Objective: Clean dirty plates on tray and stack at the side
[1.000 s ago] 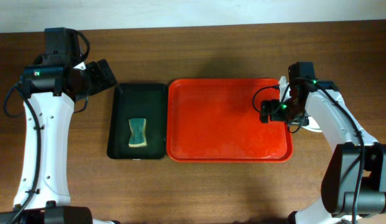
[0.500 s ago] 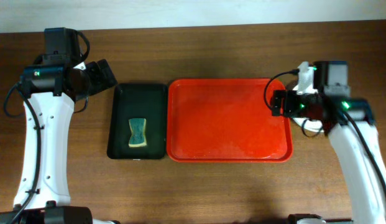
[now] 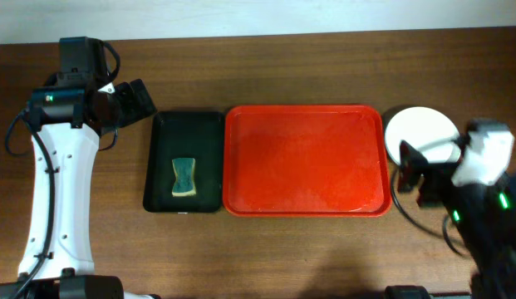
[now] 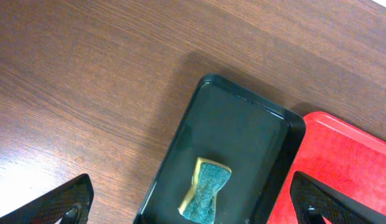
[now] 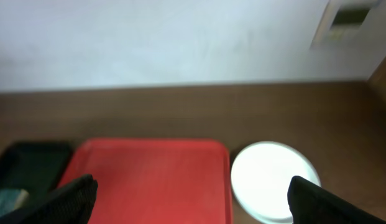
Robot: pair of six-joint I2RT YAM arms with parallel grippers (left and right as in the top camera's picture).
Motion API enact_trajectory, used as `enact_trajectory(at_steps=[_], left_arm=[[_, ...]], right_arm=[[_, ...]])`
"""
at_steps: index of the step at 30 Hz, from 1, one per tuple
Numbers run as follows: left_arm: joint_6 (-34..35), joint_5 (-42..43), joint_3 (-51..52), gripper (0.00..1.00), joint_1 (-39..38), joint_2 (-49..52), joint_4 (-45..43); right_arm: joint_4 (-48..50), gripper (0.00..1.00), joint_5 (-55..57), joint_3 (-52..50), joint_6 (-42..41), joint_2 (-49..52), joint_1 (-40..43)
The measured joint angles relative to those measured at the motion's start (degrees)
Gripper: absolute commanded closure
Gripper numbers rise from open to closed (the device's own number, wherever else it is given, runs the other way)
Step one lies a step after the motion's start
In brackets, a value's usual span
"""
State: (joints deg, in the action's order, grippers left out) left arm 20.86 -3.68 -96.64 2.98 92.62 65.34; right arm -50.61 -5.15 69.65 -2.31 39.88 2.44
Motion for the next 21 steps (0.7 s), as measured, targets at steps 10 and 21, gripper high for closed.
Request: enact_trajectory(at_steps=[10,21], left_arm=[[0.00,0.02,0.00,0.01,0.00,0.00,0.02],[0.00,0.02,0.00,0.01,0.00,0.00,0.02]], right_arm=[[-0.04,0.02,0.59,0.28,0.00,-18.62,-0.02],[-0.17,0.01,0.59,0.28,-0.04,-26.34,-0.02]])
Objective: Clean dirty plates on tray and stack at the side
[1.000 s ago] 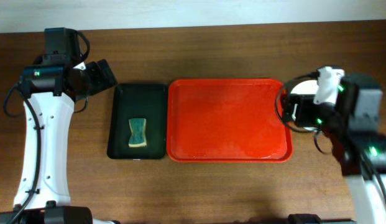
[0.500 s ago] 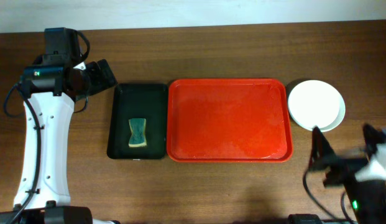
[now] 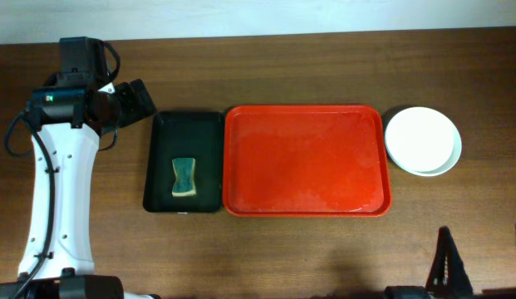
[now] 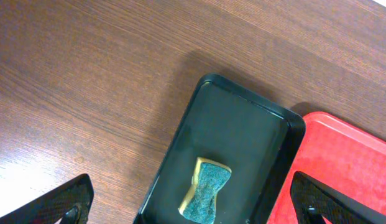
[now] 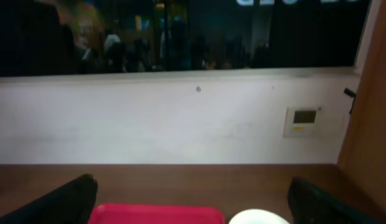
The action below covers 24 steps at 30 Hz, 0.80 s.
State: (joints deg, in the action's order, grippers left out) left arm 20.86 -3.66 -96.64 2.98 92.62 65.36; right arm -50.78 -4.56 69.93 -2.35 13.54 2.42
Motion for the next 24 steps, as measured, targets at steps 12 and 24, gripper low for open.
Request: enact_trajectory(at_steps=[12,24], left_arm=[[0.00,0.00,0.00,0.01,0.00,0.00,0.00],[0.00,0.02,0.00,0.01,0.00,0.00,0.02]], right_arm=[[2.21,0.02,0.00,-4.70,0.04,-12.33,-0.02],[35.15,0.02,0.02,-21.31,0.04,-13.22,-3.67]])
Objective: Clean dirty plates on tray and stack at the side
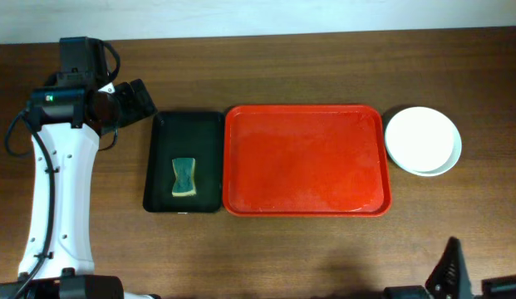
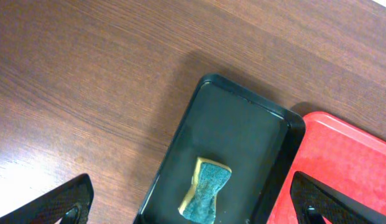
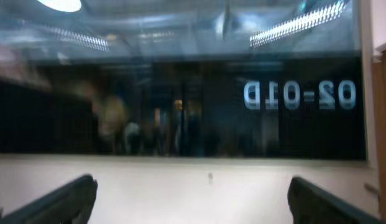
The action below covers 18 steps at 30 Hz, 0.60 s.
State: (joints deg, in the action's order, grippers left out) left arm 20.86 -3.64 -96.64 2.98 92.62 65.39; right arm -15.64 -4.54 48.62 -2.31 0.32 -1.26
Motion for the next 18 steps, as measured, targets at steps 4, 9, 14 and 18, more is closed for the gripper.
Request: enact_trajectory(at_steps=[4,9,14,18], left_arm=[[0.00,-0.02,0.00,0.01,0.00,0.00,-0.04],[0.00,-0.02,0.00,0.01,0.00,0.00,-0.02],[0.00,-0.02,0.00,0.01,0.00,0.00,-0.04],[0.00,-0.02,0.00,0.01,0.00,0.00,-0.04]], right_arm=[[15.08,0.02,0.04,-5.60,-0.02,0.00,-0.07],[29.44,0.02,0.04,-12.70,-0.02,0.00,-0.09],[39.36,0.02,0.07,-19.87,0.02,0.00,-0.09],[50.90,0.02,0.20,-26.53,-0.04,0.00,-0.07]])
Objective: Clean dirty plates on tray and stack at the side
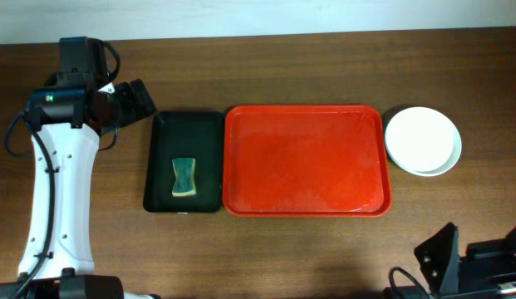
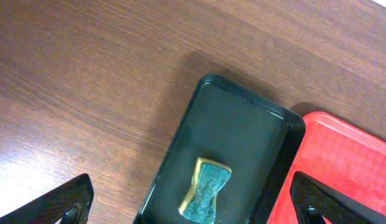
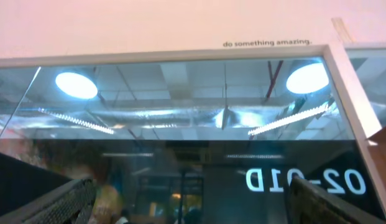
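The red tray (image 1: 306, 159) lies mid-table with nothing on it; its left edge (image 2: 348, 162) shows in the left wrist view. A stack of white plates (image 1: 422, 140) sits on the table just right of it. Left of the tray, a black tray (image 1: 162, 158) holds a green-and-yellow sponge (image 1: 184, 177), which is also the sponge (image 2: 206, 190) seen from above by my left gripper (image 2: 193, 211). That gripper is open and holds nothing. My right gripper (image 3: 193, 214) is open, empty and points up at a wall and window, so no table shows in its view.
My left arm (image 1: 58, 191) runs down the table's left side, its gripper (image 1: 129, 100) beside the black tray's far left corner. My right arm (image 1: 465, 264) is folded at the front right edge. Bare wood surrounds the trays.
The right wrist view has tilted further up, from the dark window to the wall and lettering above it. More of the right arm shows at the front right edge. The left arm has not moved.
My right gripper stood open beside the white plates at the tray's right. Then it was back at the table's front right edge, its view on the far wall, then on the window, and now higher still. The left arm, sponge and trays stayed put.
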Robot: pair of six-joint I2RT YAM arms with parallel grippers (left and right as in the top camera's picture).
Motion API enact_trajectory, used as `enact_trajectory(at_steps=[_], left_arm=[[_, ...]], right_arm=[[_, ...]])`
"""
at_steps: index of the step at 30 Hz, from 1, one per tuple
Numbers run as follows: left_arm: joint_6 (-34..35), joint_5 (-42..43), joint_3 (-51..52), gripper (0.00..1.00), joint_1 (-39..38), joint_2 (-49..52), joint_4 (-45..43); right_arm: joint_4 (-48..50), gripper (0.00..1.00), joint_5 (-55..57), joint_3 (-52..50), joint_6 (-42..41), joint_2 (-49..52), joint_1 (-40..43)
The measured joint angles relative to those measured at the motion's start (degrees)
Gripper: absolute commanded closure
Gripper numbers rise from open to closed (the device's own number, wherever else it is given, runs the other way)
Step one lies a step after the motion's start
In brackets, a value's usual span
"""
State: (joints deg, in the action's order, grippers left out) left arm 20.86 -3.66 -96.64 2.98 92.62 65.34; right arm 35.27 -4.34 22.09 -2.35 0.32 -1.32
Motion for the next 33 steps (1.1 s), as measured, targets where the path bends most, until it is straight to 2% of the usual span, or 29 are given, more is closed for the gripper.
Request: enact_trajectory(at_steps=[6,12,17,29,33], left_arm=[[0.00,-0.02,0.00,0.01,0.00,0.00,-0.02],[0.00,0.00,0.00,0.01,0.00,0.00,0.00],[0.00,-0.02,0.00,0.01,0.00,0.00,0.02],[0.00,0.00,0.00,0.01,0.00,0.00,0.00],[0.00,0.00,0.00,0.01,0.00,0.00,0.00]], right_arm=[[13.81,0.02,0.02,-12.07,0.00,0.00,0.00],[15.96,0.01,-0.02,-20.59,-0.42,0.00,0.00],[6.73,0.02,-0.02,-21.53,-0.70,0.00,-0.02],[-35.95,0.02,-2.03,-21.49,-0.66,0.26,0.00],[-38.91,0.02,-2.19,-21.49,-0.22,0.35,0.00]])
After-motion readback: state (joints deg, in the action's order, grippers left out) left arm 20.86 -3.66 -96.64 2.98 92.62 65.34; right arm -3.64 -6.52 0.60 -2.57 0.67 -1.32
